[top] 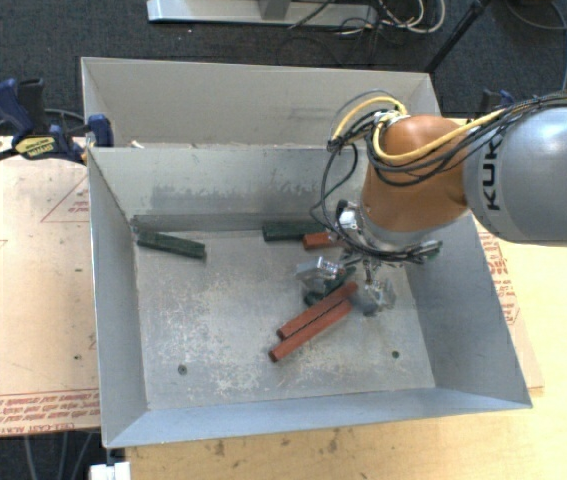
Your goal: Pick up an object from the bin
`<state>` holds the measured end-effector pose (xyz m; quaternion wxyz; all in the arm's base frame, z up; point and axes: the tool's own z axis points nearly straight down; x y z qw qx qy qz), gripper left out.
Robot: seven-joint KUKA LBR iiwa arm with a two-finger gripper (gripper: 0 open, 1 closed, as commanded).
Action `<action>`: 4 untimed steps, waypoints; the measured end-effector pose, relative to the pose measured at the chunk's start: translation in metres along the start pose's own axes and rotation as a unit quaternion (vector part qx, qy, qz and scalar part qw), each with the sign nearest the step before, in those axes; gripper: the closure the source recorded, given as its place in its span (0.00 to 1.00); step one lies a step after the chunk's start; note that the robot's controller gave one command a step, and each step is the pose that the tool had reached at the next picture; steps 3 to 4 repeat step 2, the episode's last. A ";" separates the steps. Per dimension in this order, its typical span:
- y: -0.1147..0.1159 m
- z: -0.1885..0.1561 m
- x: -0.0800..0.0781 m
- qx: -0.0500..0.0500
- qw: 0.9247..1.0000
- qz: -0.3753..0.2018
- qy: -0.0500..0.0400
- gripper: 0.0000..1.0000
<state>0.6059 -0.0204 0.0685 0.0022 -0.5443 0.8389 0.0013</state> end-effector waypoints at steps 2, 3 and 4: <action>-0.015 -0.137 0.022 0.002 0.973 -0.232 0.001 1.00; -0.015 -0.137 0.022 0.002 0.973 -0.232 0.001 1.00; -0.015 -0.137 0.022 0.002 0.973 -0.232 0.001 1.00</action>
Offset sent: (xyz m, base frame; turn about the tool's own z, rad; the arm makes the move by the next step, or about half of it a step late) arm 0.0000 0.0000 0.0000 0.0000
